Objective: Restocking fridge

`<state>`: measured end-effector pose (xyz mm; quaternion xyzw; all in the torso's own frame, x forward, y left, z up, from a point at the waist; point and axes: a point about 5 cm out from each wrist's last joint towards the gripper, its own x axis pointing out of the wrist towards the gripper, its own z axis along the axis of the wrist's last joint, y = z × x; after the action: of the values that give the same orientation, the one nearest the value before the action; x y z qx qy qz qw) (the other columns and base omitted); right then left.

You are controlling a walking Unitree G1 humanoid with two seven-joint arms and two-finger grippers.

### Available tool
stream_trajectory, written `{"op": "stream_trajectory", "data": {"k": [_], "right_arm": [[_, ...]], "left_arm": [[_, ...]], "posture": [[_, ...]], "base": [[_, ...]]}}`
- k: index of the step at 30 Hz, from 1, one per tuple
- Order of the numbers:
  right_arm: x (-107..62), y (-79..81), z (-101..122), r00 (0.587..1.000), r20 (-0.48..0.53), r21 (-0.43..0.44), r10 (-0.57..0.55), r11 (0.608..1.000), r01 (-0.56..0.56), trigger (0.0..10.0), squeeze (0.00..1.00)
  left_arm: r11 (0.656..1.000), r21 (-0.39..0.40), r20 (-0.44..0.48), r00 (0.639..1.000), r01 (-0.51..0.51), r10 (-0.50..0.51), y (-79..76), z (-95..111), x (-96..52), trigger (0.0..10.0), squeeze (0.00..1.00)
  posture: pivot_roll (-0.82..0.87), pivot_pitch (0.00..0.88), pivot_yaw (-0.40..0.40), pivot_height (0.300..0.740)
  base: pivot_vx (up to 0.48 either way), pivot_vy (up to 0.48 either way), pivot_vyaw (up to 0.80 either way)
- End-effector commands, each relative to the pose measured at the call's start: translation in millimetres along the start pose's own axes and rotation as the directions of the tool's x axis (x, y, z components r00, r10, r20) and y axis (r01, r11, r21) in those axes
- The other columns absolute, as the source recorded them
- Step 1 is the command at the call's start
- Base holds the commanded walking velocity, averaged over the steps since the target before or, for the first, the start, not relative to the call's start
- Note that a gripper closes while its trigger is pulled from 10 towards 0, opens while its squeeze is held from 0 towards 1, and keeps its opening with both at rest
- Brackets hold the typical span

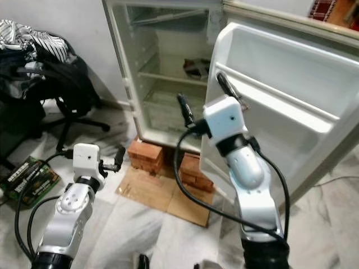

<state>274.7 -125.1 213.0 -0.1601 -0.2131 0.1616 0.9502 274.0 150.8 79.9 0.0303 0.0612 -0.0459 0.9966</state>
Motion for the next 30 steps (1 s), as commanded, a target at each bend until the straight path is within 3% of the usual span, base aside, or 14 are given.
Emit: {"op": "stream_trajectory", "data": {"k": [1, 8, 12, 16, 22, 30], "right_arm": [[0.8, -0.7, -2.2, 1.0, -0.009, 0.006, -0.007, 1.0, 0.008, 10.0, 0.0], [-2.0, -1.8, -11.6, 0.998, -0.054, 0.045, -0.039, 0.998, 0.041, 10.0, 0.0], [-6.8, -5.5, -28.0, 0.984, -0.148, 0.115, -0.098, 0.987, 0.115, 10.0, 0.0], [-8.6, -8.2, -35.0, 0.976, -0.181, 0.132, -0.119, 0.981, 0.144, 10.0, 0.0], [-12.4, -12.9, -52.9, 0.949, -0.269, 0.202, -0.167, 0.953, 0.225, 10.0, 0.0], [-20.1, -16.6, -72.8, 0.908, -0.358, 0.244, -0.22, 0.916, 0.318, 10.0, 0.0]], "left_arm": [[1.0, 0.001, 0.002, 1.0, -0.008, 0.008, 2.0, 0.0, -0.2, 10.0, 0.0], [1.0, -0.014, -0.003, 1.0, -0.002, 0.002, 2.4, -1.6, -3.3, 10.0, 0.0], [1.0, -0.016, 0.0, 1.0, -0.004, 0.004, 2.7, -1.4, -4.0, 10.0, 0.0], [1.0, -0.016, 0.004, 1.0, 0.002, -0.002, 1.8, -1.2, -4.4, 10.0, 0.0], [0.998, -0.037, 0.003, 0.999, 0.042, -0.042, 0.0, -0.6, -6.7, 10.0, 0.0], [0.996, -0.058, -0.001, 0.998, 0.066, -0.066, -1.9, -0.5, -5.9, 10.0, 0.0]], "posture": [[-0.03, 0.083, 0.044, 0.74], [-0.02, 0.082, 0.049, 0.74], [-0.02, 0.082, 0.047, 0.74], [-0.02, 0.084, 0.045, 0.74], [-0.02, 0.083, 0.048, 0.74], [-0.01, 0.078, 0.056, 0.74]], "base": [[0.0, 0.0, 0.0], [0.0, 0.0, 0.0], [0.0, 0.0, -0.8], [0.0, 0.0, -0.8], [0.0, 0.0, -0.68], [0.0, 0.0, 0.0]]}}
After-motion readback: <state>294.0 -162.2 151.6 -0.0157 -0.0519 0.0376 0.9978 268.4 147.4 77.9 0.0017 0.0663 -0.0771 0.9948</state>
